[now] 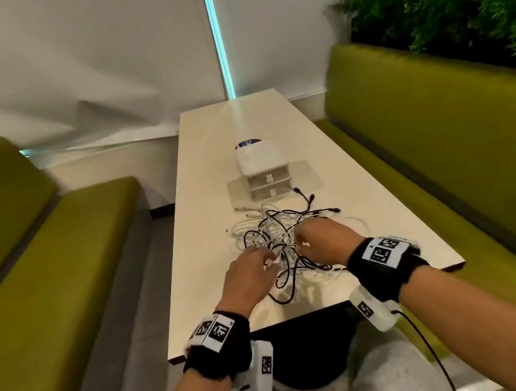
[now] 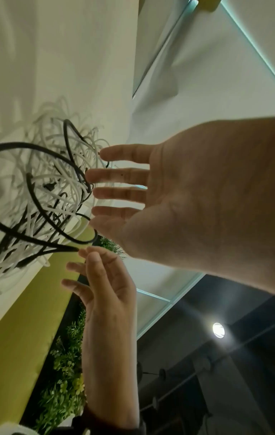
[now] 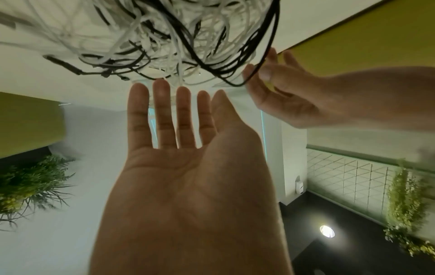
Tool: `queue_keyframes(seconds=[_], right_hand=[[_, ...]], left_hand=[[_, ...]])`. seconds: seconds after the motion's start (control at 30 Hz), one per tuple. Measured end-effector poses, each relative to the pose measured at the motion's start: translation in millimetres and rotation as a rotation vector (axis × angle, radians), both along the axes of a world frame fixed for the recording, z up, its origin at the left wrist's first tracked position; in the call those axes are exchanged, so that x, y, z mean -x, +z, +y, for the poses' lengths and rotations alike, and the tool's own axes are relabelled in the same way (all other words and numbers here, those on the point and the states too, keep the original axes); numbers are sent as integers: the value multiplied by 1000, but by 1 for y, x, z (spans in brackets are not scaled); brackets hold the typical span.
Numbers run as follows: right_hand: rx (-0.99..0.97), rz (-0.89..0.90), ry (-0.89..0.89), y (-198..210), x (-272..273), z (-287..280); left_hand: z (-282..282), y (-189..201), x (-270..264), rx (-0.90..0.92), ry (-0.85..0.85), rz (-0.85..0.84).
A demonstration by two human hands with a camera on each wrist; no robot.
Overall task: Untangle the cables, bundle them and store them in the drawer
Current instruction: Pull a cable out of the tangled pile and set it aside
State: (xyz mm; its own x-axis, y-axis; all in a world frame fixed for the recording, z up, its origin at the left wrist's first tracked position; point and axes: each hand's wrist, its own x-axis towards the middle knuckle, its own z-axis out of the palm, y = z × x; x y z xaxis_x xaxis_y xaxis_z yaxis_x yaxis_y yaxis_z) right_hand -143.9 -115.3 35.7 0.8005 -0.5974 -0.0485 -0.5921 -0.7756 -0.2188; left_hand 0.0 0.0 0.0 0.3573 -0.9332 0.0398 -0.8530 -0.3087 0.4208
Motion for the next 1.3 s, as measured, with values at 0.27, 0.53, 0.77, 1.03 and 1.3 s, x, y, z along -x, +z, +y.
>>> queue_keyframes(seconds=[0.27, 0.53, 0.77, 1.03, 1.3], right_hand=[[10, -2, -25, -30, -20, -2], [25, -32, 18, -48, -22, -13], [-38, 46, 127, -62, -4, -28], [-40, -112, 73, -57, -4, -37], [-279, -553, -82, -43, -12, -30]], left_hand=[[-22, -23, -1, -38, -39, -40], [-32, -39, -4, -29, 11, -84], [-32, -46, -8, -6, -8, -111], [-30, -48, -1, 37, 12, -124], [-29, -38, -6, 138, 40, -26]])
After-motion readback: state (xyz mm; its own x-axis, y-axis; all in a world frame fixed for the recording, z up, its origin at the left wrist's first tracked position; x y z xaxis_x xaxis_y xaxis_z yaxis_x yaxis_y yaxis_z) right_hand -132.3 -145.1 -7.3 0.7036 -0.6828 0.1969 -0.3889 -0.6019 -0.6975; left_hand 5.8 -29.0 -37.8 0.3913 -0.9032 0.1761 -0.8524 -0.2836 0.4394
